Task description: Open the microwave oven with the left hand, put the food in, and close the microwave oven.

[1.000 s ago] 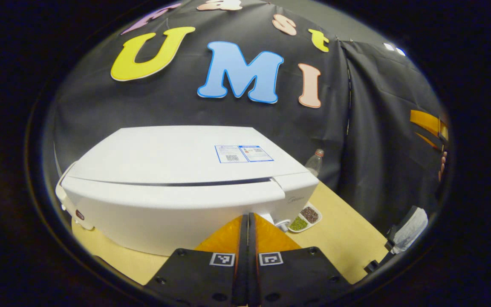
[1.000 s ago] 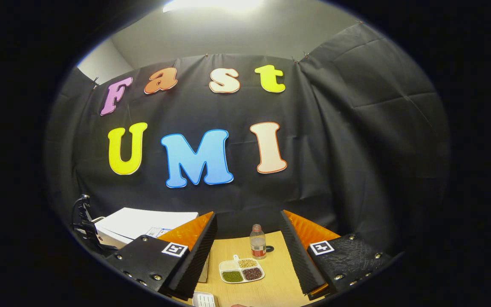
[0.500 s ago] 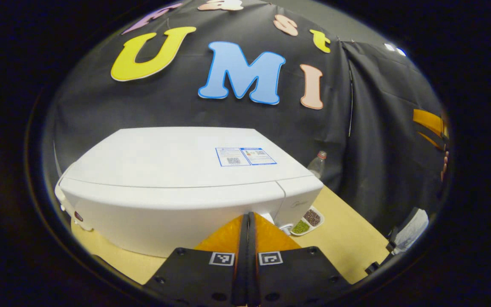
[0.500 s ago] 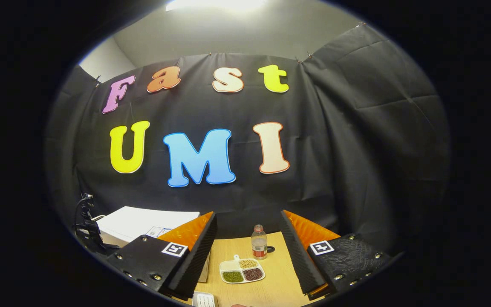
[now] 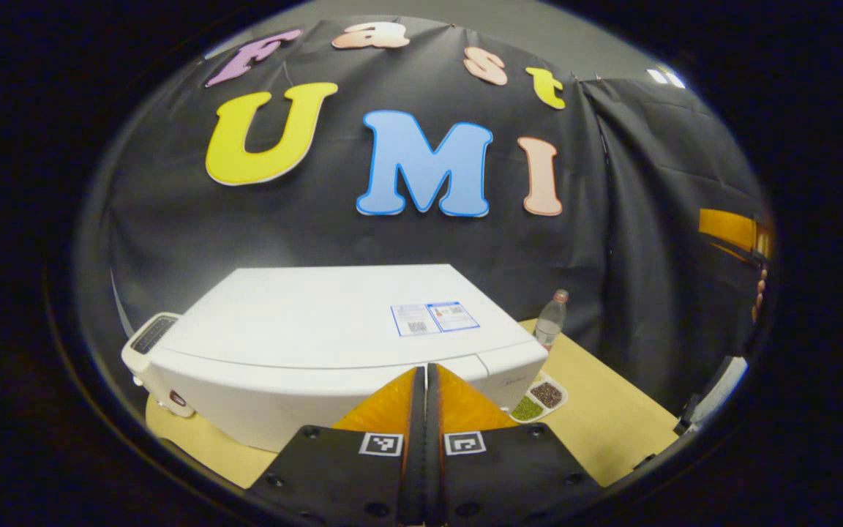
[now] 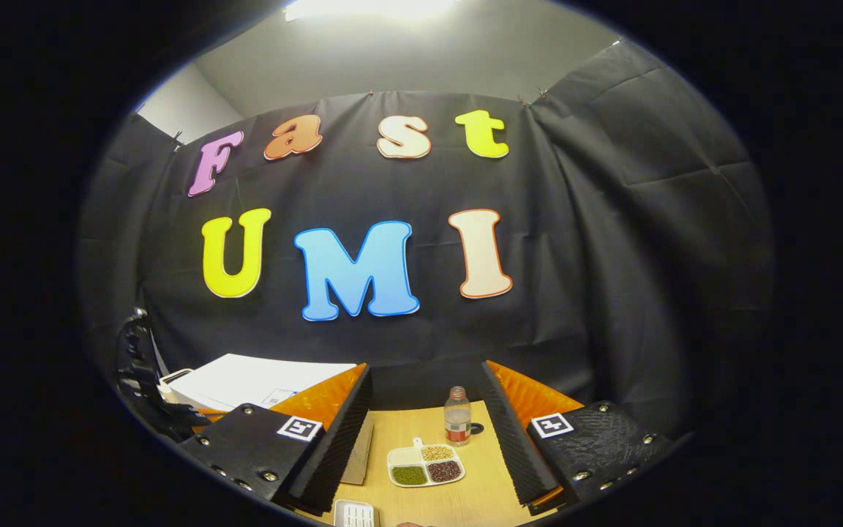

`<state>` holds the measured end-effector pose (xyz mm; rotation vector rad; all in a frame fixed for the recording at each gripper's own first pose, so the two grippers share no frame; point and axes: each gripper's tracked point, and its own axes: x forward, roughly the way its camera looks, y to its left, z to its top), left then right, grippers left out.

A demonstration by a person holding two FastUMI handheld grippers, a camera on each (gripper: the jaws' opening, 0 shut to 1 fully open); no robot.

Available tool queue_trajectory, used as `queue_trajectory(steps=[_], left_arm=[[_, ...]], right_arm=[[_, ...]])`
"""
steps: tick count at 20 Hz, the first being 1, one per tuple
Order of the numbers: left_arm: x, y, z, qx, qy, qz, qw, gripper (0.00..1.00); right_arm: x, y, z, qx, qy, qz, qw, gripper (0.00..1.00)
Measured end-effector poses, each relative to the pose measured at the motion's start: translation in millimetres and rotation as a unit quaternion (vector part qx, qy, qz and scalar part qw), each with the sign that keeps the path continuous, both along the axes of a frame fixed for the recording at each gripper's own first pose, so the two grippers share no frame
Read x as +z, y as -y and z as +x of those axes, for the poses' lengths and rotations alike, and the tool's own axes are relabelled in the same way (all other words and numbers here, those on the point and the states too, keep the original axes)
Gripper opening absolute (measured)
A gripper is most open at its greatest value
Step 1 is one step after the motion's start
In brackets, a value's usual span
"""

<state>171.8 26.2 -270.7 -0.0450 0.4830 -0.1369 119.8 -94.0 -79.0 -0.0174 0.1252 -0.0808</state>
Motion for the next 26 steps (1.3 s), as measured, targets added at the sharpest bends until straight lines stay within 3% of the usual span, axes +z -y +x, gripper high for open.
queue_trajectory(steps=[2, 7, 18, 19, 20, 24, 26], left_arm=[[65, -16, -3, 0.025, 0.060, 0.015, 0.998, 0.07], [207, -54, -49, 0.090, 0.183, 0.045, 0.978, 0.96], [271, -105, -113, 0.102, 0.213, 0.017, 0.972, 0.97], [275, -109, -116, 0.100, 0.214, 0.014, 0.972, 0.97], [275, -112, -120, 0.097, 0.214, 0.011, 0.972, 0.97], [283, -123, -136, 0.084, 0.217, -0.004, 0.973, 0.97], [291, -128, -144, 0.078, 0.222, -0.011, 0.972, 0.97]], right_arm=[[8, -12, 5, 0.017, 0.000, 0.010, 1.000, 0.88], [36, -39, 3, 0.054, 0.002, 0.026, 0.998, 0.89], [90, -87, -48, 0.045, 0.031, 0.027, 0.998, 0.88], [93, -91, -54, 0.043, 0.034, 0.027, 0.998, 0.84], [97, -95, -59, 0.041, 0.035, 0.026, 0.998, 0.88], [102, -112, -78, 0.042, 0.039, 0.012, 0.998, 0.84], [102, -125, -87, 0.047, 0.039, 0.013, 0.998, 0.88]])
